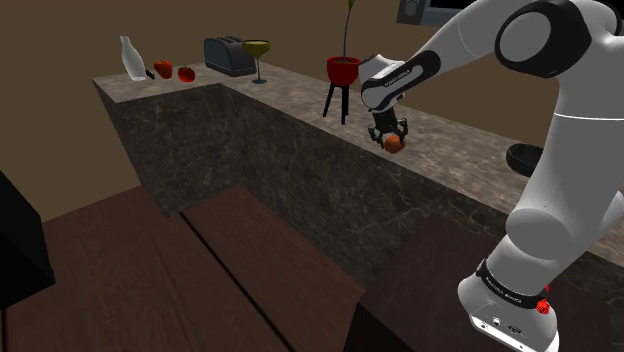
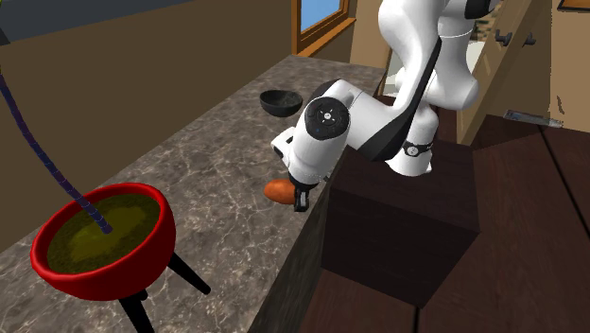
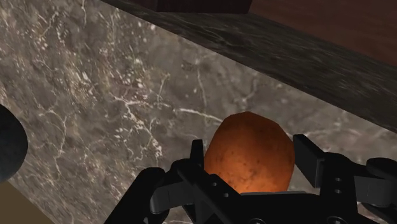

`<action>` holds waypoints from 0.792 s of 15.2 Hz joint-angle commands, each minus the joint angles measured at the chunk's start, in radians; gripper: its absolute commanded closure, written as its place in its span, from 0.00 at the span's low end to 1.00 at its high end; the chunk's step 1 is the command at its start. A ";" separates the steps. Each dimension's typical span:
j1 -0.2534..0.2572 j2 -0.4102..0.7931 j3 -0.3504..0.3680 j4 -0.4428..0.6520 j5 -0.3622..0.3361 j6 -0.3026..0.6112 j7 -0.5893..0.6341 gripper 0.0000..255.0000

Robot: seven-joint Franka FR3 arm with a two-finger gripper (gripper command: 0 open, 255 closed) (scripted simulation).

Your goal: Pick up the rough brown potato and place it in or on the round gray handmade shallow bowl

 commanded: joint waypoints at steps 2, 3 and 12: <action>0.000 0.000 0.000 0.000 0.000 0.000 0.000 1.00; 0.000 0.000 0.000 0.000 0.000 0.000 0.000 1.00; 0.002 -0.043 0.002 0.036 0.011 -0.075 -0.029 1.00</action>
